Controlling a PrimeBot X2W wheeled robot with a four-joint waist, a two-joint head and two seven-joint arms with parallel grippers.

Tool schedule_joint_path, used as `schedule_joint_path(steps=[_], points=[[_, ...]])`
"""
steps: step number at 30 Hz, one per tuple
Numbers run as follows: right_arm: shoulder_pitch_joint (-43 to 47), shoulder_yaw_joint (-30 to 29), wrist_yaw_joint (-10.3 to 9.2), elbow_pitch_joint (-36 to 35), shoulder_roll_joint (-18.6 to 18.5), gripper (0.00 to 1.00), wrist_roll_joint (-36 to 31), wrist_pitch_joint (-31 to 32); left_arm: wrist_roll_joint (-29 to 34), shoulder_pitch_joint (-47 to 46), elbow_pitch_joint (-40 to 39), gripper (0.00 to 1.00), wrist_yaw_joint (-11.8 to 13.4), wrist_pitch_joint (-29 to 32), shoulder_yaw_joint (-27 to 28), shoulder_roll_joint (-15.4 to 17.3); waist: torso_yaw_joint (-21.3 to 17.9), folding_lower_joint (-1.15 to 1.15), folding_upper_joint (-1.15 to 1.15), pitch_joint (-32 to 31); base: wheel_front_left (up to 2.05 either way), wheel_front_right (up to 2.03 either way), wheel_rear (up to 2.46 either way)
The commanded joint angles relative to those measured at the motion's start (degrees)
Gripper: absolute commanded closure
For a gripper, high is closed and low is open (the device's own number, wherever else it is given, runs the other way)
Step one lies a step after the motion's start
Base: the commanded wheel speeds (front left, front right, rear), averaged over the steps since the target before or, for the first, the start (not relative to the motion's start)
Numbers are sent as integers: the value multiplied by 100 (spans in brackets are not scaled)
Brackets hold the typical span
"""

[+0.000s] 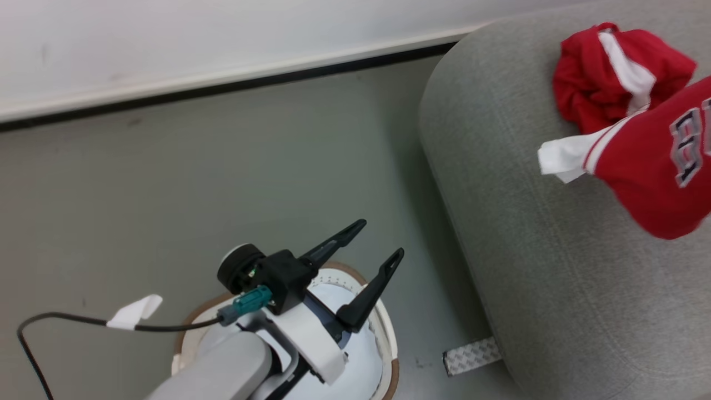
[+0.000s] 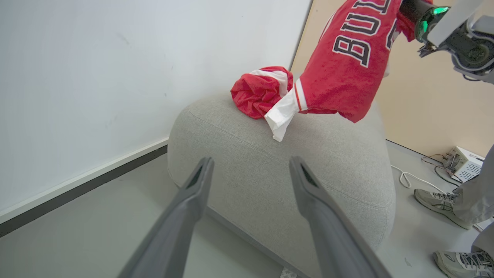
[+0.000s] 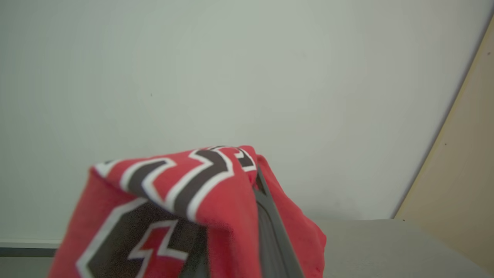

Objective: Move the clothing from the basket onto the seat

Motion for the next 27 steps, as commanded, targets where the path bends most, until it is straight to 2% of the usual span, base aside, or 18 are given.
schedule_joint_path(steps=[1,4,10,19,22,26,27], points=[[-129,-80,-13,111,-87,100,75,10,121,-52,-41,0,9,-1,23,71,173,-1,0,250,0,0,0],[-384,-290,-13,500,-338,100,172,18,131,-113,-167,0,32,57,59,196,262,-1,0,491,0,0,0],[-894,-611,-13,1133,-479,100,-133,342,181,-252,-451,0,65,214,129,475,391,-1,0,993,0,0,0],[-1302,-889,-13,2528,-809,100,-737,1229,241,-439,-793,0,144,326,283,748,680,-1,0,1596,0,0,0],[-1378,-971,-13,2969,-786,100,-922,1535,218,-437,-795,0,152,286,301,769,713,-1,0,1629,0,0,0],[-1469,-953,-13,3350,-656,64,-959,1895,176,-431,-744,0,162,231,305,756,715,-1,0,1590,0,0,0],[-1501,-942,-13,3379,-654,60,-986,1914,166,-426,-725,0,166,233,306,751,707,-1,0,1567,0,0,0]])
